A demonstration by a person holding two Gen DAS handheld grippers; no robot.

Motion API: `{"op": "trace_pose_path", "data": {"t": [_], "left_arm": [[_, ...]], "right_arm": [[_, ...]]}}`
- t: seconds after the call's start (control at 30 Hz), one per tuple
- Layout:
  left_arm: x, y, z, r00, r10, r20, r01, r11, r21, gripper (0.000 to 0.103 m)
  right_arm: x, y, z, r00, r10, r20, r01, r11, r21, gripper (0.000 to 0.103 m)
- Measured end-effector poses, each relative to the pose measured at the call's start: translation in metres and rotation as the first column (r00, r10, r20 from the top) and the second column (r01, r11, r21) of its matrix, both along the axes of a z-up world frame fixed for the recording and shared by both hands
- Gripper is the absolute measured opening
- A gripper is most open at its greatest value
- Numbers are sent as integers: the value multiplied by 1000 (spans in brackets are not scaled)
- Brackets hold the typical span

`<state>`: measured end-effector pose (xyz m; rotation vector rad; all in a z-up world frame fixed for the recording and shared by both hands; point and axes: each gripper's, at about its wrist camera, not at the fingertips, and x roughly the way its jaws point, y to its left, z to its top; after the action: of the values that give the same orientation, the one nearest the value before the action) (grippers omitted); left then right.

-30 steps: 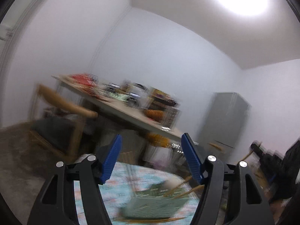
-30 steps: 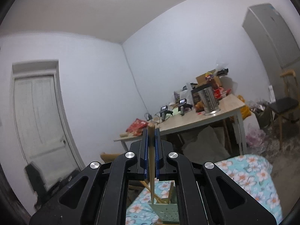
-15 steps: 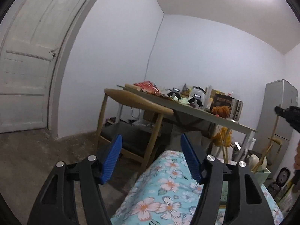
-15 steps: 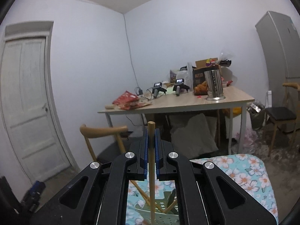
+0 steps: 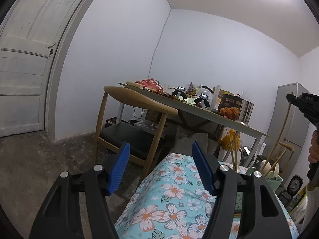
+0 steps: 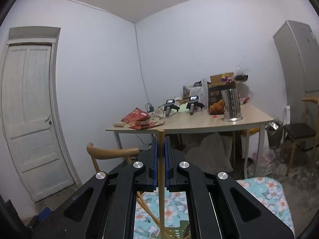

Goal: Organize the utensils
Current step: 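Lower the wooden chopstick into the green holder and open the right tool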

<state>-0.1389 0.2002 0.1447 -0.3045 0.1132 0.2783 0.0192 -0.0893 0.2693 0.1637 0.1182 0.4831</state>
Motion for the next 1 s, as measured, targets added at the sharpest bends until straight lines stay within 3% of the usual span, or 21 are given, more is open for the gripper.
{"op": "trace_pose_path", "data": {"t": [0.13, 0.37, 0.6, 1.0], "left_arm": [[2, -1, -1, 1000, -6, -5, 6, 1000, 0, 62], [3, -3, -1, 1000, -15, -11, 15, 1000, 16, 62], [6, -3, -3, 1000, -23, -21, 23, 1000, 7, 62], [7, -8, -3, 999, -28, -28, 29, 999, 26, 62]], "right_arm": [[6, -3, -2, 1000, -19, -4, 19, 999, 33, 5], [8, 2, 0, 999, -46, 28, 46, 999, 3, 5], [12, -4, 13, 999, -20, 28, 18, 997, 81, 5], [12, 20, -4, 994, -80, 74, 84, 995, -53, 5]]}}
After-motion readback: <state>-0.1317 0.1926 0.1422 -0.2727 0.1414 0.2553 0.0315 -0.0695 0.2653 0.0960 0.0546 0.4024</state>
